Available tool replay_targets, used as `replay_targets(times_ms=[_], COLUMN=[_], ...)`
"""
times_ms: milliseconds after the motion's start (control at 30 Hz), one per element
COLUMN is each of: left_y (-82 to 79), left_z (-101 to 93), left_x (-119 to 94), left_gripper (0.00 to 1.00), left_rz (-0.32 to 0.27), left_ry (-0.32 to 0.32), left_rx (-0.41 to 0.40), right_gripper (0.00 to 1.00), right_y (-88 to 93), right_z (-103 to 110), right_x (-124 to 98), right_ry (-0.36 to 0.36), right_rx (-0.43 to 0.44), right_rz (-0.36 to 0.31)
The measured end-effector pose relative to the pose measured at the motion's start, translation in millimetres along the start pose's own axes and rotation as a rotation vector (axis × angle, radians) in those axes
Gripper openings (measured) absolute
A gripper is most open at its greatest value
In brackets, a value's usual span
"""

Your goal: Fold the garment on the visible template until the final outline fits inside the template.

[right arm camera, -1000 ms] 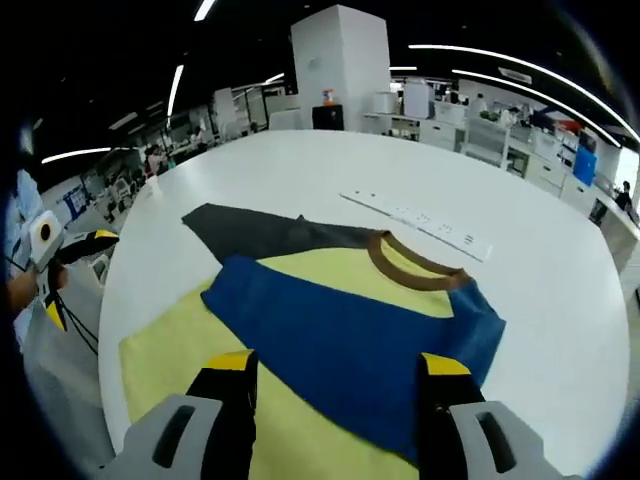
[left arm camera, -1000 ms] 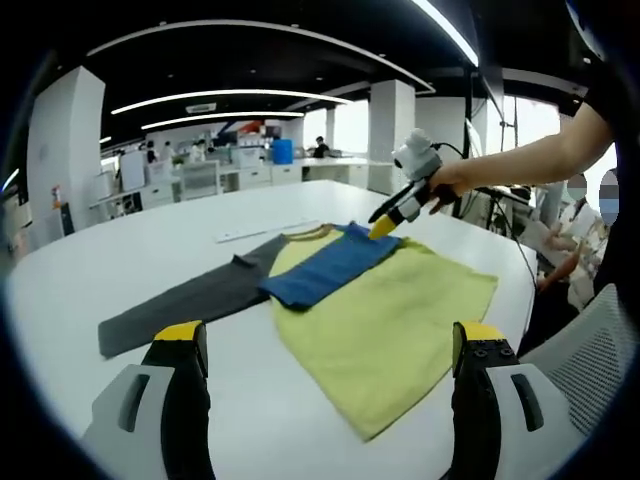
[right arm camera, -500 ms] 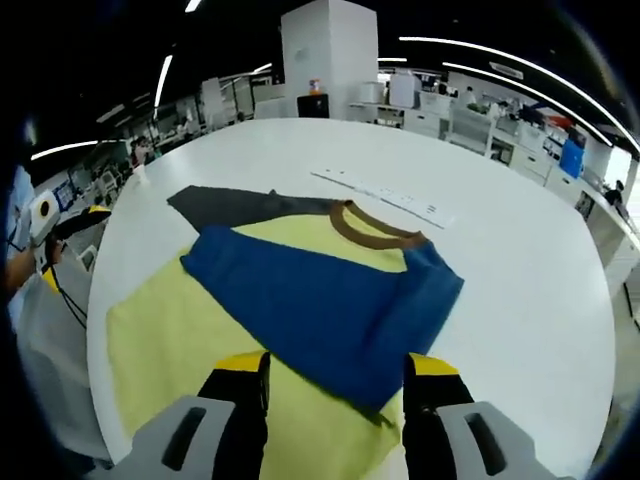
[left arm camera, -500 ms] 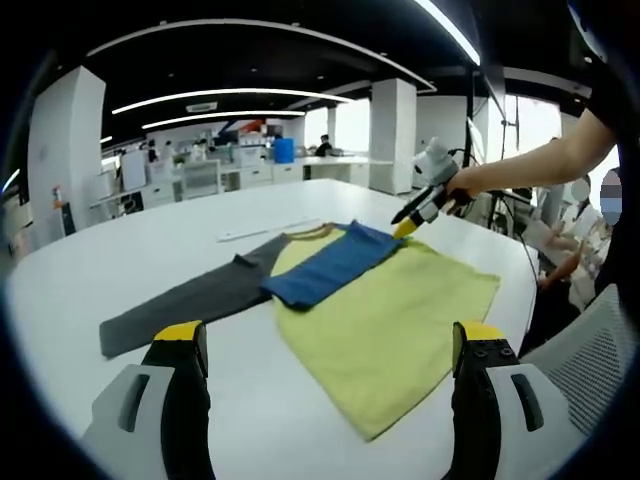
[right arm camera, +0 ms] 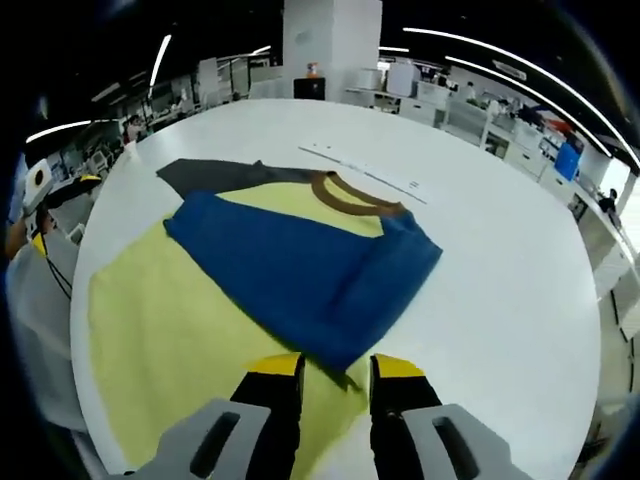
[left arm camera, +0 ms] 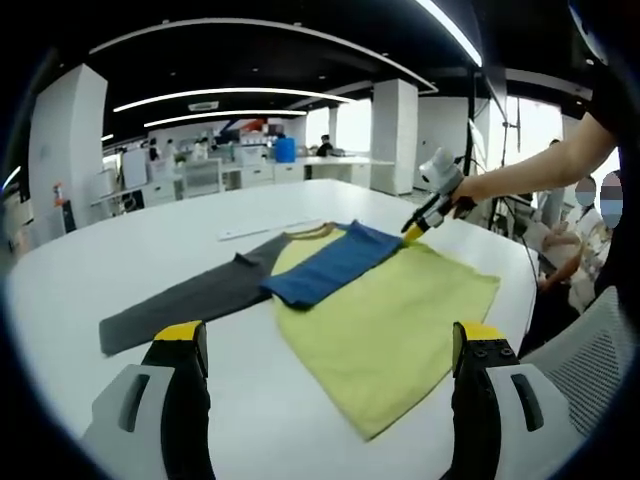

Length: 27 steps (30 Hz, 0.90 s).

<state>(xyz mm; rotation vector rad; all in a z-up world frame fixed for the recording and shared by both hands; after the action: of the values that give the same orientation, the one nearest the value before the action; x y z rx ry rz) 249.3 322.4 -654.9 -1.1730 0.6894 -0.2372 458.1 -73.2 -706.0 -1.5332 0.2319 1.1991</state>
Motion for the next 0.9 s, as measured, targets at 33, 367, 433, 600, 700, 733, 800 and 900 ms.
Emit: replay_targets(times_ms=[33,367,433,600,700,733,800,900], left_y=[0.1,2.4,2.8,3.5,3.3,3.3,3.4,3.7], left_z=[0.2,3.0,3.3,3.9,3.9,3.8,3.9,4.3], left_x=[-0.1,-2.6,-3.1,-3.3,-3.1,-3.0,-3.1,-4.1], left_gripper=[0.99,0.99,0.99,0.99,0.99,0.99,0.99,0.99], left_rz=[0.0,0.006,0.009,0.012,0.01,0.012,0.013,0.017], left_ry=[0.0,-0.01,-0.011,-0.014,-0.015,-0.014,-0.015,-0.019], left_rx=[-0.001,-0.008,-0.009,-0.009,-0.01,-0.009,-0.008,-0.009], right_gripper=[0.19,0.09,0.07,0.01,0.0,0.0,0.0,0.0], right_y=[1.1,4.6,4.1,2.5,3.9,4.1,4.4,5.1], right_z=[-1.5,-1.6,-2.9,-6.3,-8.6,-8.6,-8.9,-11.6], right_x=[0.8,6.6,6.4,5.4,5.0,4.9,4.4,2.6], right_ry=[0.008,0.033,0.043,0.052,0.056,0.057,0.062,0.073], right_rx=[0.007,-0.061,-0.067,-0.044,-0.035,-0.034,-0.041,-0.035], right_rz=[0.003,0.037,0.036,0.017,0.02,0.02,0.024,0.034])
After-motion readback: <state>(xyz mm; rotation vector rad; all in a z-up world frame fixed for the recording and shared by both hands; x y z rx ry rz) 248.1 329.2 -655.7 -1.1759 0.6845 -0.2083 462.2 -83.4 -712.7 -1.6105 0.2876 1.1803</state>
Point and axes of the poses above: the point that each gripper's makers call its tool centre point, and the gripper's own axes: x roughly forward along the fingers, z roughly to its left, y roughly out of its underside, the point moved 9 cm from there along -x, roughly backward along the fingers, and after that the axes turned 15 degrees about x, right-handed, at the moved point
